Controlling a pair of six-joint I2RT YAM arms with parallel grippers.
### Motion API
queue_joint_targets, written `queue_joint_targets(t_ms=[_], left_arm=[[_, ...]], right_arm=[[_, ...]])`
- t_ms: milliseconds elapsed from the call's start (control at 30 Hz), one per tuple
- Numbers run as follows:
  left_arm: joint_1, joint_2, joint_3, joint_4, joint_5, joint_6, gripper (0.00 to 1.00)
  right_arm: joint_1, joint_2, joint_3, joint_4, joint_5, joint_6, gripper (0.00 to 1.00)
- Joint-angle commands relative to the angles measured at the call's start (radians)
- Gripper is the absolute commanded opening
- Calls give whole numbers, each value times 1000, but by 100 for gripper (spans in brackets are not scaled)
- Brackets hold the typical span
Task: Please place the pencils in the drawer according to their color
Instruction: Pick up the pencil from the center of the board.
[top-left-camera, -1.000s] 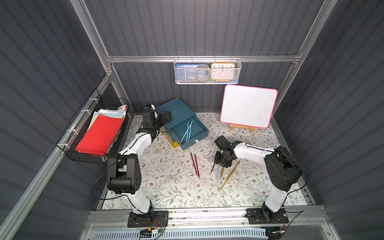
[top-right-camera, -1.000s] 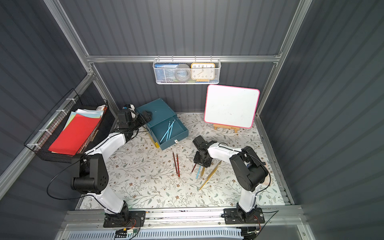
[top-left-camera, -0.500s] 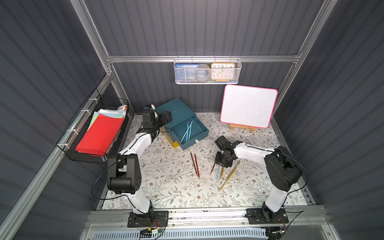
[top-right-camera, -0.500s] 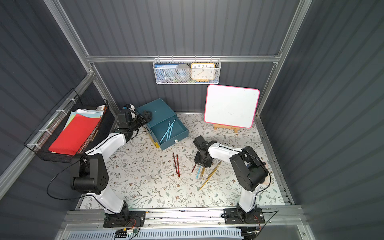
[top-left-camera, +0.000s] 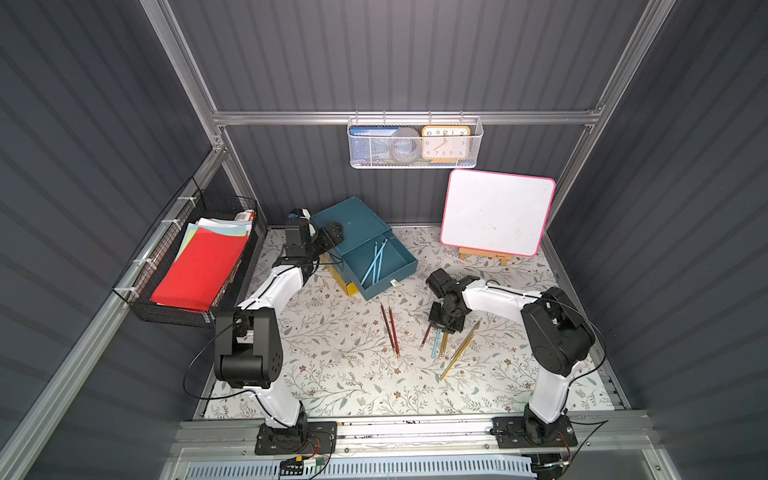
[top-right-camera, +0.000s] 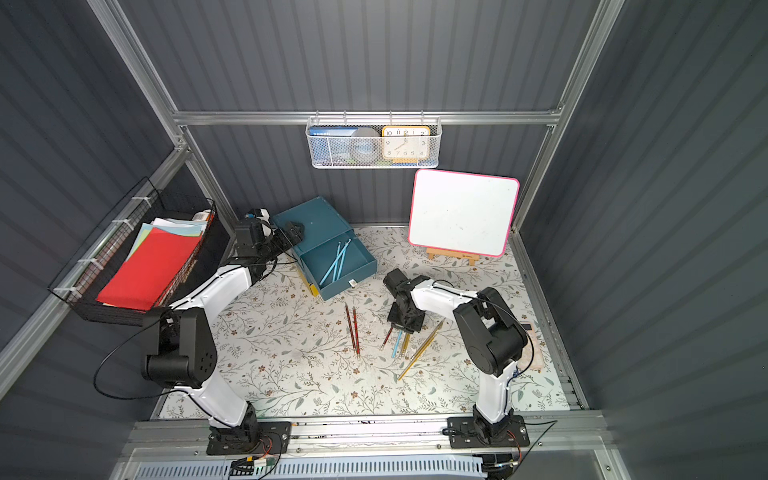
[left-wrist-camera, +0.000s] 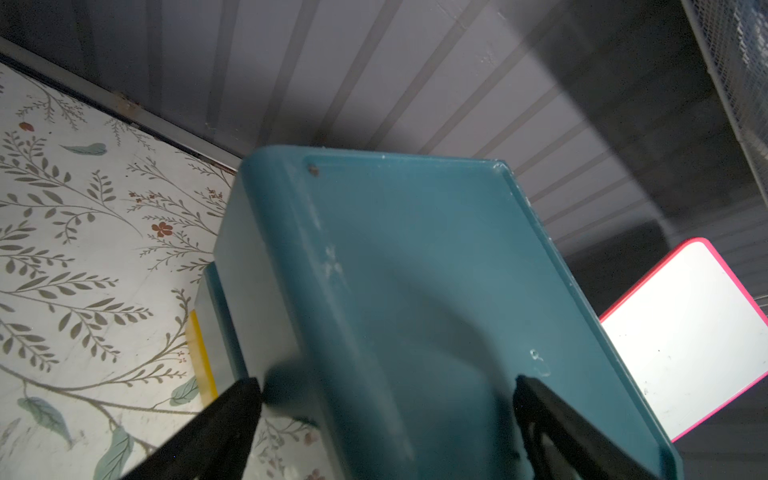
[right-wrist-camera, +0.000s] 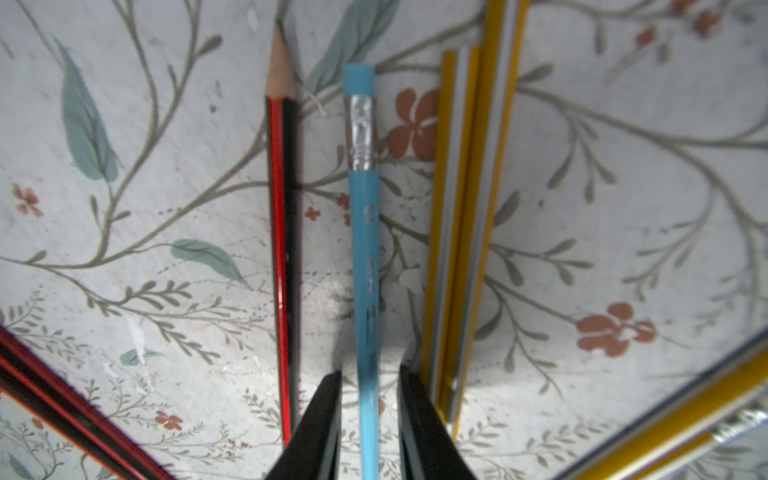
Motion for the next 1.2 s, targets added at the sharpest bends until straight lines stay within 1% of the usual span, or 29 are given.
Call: queue_joint_targets(t_ms=[0, 367, 533, 633, 833, 1033, 1167], left_arm=[[-17, 12, 12, -7, 8, 3, 100], [-17, 10, 10, -8, 8, 3, 100], [-17, 8, 15, -14, 5, 5, 100], [-17, 10, 15, -14, 3, 5, 100], [-18, 9, 17, -14, 5, 4, 100], [-17, 10, 17, -15, 5, 5, 100], [-18, 8, 17, -14, 3, 6, 100]], right_arm=[[0, 96, -27, -20, 38, 24, 28], [9, 172, 15, -18, 29, 86, 22], [12, 175, 16, -5, 20, 100, 14], [12, 172, 16, 5, 11, 104, 12], [12, 143, 6, 39, -20, 103, 0], [11, 81, -2, 82, -56, 101, 0], [10, 26, -3, 86, -54, 93, 0]])
